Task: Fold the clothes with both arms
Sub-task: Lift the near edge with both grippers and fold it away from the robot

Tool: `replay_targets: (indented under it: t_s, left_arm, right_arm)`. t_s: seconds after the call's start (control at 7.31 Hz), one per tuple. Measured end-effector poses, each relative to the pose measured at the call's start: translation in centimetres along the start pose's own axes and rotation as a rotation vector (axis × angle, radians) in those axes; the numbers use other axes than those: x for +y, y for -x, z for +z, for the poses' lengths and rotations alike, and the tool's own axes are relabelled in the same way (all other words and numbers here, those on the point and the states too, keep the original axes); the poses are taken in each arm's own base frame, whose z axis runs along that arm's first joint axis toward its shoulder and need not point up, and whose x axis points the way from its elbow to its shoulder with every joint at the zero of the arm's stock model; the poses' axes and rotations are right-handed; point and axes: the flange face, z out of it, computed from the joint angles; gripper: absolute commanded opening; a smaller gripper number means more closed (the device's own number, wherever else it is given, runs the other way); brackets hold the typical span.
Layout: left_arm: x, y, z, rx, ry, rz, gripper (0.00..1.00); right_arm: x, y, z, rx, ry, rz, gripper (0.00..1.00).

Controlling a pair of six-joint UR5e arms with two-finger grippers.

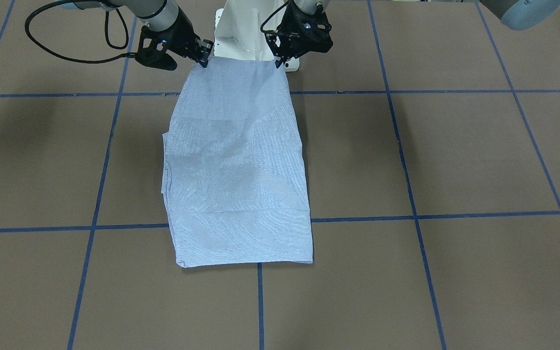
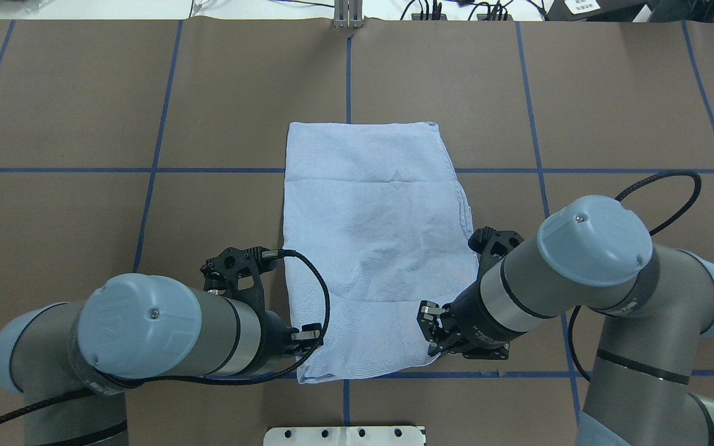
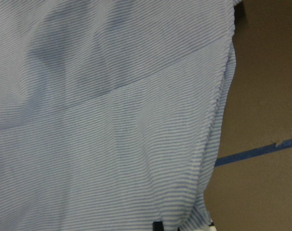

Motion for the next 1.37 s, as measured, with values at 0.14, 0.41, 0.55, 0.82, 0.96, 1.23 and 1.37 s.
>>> replay_targets:
  t_s: [0.14,0.41,0.55,0.82,0.96,1.23,1.37]
  left_arm:
    - [0.9,0.0,-1.8,0.000,0.046,0.013,0.00]
    - [2.5,-0.2,-5.8,0.033,0.120,0.048,0.00]
    - [3.0,-0.3,-7.0,0.048,0.145,0.056,0.00]
    - [2.6,-0.2,-7.1,0.042,0.149,0.052,0.00]
    - [1.7,-0.1,-6.6,0.030,0.134,0.041,0.00]
    - [-1.4,0.2,-5.3,-0.004,0.083,0.010,0.00]
    - [-3.2,0.5,-5.1,-0.015,0.055,0.015,0.00]
  right_arm:
    - [0.4,0.0,-1.6,-0.013,0.052,-0.006,0.00]
    - [1.7,0.0,-3.4,-0.031,0.120,-0.023,0.00]
    - [1.7,0.0,-4.0,-0.037,0.130,-0.024,0.00]
    - [-0.2,0.1,-5.3,-0.053,0.098,0.001,0.00]
    - [-2.0,0.3,-5.9,-0.060,0.066,0.020,0.00]
    - [-5.7,1.7,-6.3,-0.070,0.007,0.042,0.00]
    - [-7.4,2.6,-6.1,-0.069,-0.017,0.053,0.00]
